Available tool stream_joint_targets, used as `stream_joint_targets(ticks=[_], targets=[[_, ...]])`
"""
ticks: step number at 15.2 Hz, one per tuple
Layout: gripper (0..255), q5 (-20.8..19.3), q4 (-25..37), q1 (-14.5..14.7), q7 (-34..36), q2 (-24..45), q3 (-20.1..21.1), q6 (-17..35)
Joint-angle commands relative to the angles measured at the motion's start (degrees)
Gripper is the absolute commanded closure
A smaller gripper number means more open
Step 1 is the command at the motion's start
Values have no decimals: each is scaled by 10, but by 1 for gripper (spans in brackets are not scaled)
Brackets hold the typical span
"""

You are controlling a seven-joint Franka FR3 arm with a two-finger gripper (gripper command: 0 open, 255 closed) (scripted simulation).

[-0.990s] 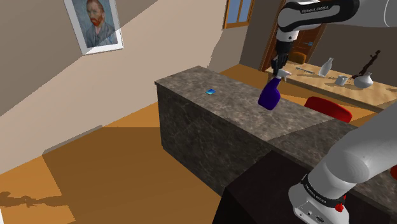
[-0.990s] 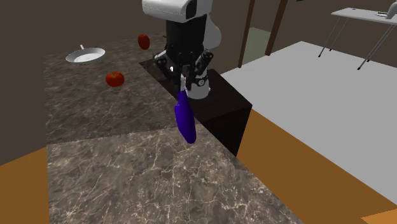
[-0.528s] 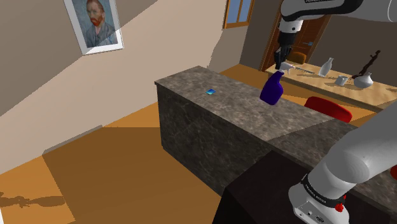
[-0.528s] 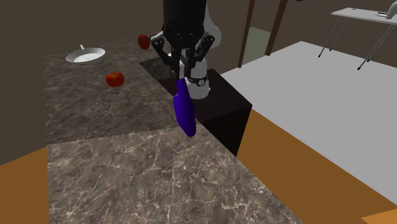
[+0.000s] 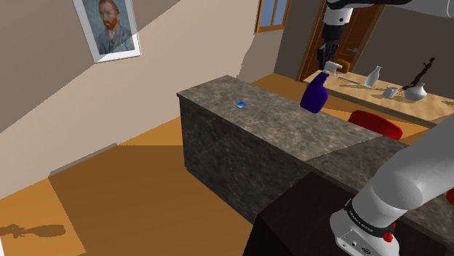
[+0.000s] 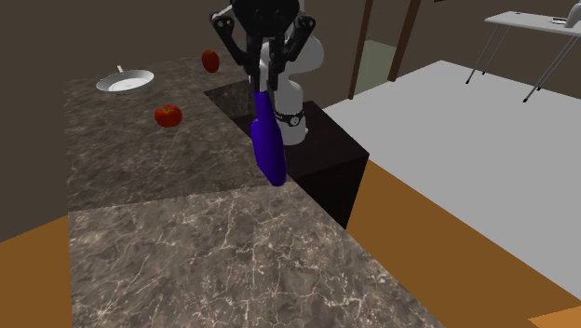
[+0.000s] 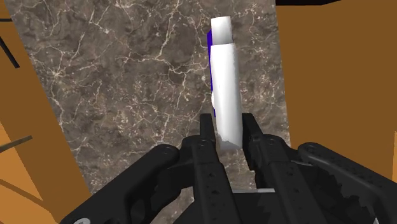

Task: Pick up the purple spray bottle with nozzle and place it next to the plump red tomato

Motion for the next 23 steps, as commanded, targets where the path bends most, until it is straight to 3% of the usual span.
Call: stream_joint_targets(ticks=[1, 22, 23], targets=[[255, 1, 19, 0, -2, 4, 0, -15], [255, 23, 283, -5, -41, 89, -10, -195], [255, 15, 257, -6, -44, 67, -10, -190]])
